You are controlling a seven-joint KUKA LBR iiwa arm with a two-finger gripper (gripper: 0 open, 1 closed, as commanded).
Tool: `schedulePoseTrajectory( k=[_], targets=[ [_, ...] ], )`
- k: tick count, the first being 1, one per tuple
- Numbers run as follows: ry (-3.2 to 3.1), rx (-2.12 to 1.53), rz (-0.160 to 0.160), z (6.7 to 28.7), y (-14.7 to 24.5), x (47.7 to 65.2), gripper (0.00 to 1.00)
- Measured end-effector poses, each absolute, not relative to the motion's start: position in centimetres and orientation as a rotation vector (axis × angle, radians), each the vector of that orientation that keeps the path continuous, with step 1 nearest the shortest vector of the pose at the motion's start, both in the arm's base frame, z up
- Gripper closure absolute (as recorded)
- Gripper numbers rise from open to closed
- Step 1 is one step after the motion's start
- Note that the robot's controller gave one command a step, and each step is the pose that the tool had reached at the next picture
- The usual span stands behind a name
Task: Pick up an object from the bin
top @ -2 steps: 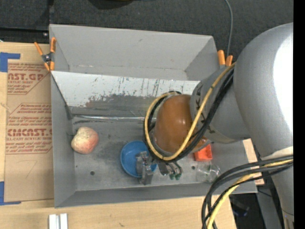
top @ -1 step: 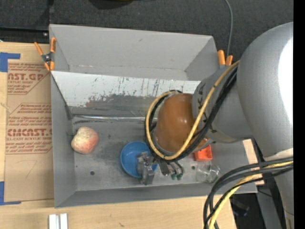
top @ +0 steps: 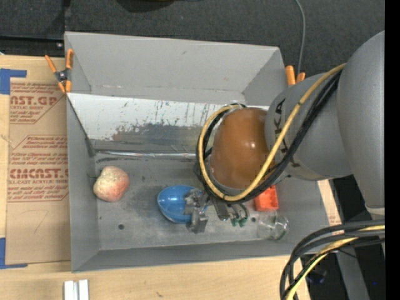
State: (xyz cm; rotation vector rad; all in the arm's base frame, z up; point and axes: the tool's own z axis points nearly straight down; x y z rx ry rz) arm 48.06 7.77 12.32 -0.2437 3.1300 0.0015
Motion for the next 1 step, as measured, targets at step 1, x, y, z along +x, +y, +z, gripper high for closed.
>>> schedulePoseTrajectory(
  k=[1],
  targets=[
    [3.127, -0.244, 0.002, 11.88, 7.78, 48.12, 1.0]
  ],
)
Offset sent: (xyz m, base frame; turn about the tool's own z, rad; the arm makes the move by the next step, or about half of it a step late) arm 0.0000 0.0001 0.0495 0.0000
